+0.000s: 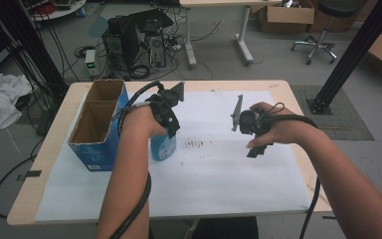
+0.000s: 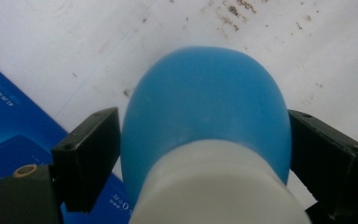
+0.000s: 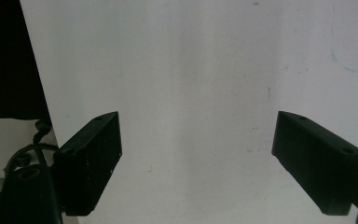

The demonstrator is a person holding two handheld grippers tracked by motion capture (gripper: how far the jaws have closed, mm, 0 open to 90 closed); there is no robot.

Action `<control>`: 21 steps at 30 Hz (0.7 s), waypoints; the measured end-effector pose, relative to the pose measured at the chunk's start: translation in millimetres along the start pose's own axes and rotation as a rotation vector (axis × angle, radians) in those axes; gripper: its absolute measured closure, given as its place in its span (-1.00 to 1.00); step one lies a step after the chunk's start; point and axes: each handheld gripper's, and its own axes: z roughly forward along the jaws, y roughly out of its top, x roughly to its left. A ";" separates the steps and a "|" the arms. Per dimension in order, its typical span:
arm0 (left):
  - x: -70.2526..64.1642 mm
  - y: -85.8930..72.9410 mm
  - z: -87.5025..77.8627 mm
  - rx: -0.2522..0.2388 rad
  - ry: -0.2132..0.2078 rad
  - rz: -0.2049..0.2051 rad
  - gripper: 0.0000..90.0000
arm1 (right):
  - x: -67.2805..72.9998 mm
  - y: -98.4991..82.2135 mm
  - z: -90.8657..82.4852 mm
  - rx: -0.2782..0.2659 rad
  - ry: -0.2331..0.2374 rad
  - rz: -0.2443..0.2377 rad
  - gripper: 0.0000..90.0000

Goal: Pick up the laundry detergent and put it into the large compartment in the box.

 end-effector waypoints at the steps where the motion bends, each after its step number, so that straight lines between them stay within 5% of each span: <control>1: 0.0 -0.2 0.0 -0.001 0.000 0.001 -0.66 | 0.0 0.0 0.0 0.000 0.000 0.000 -0.65; 21: -0.8 0.0 0.9 -0.005 0.005 0.005 -0.38 | 2.2 -1.5 -1.2 -0.008 -0.002 0.004 -0.65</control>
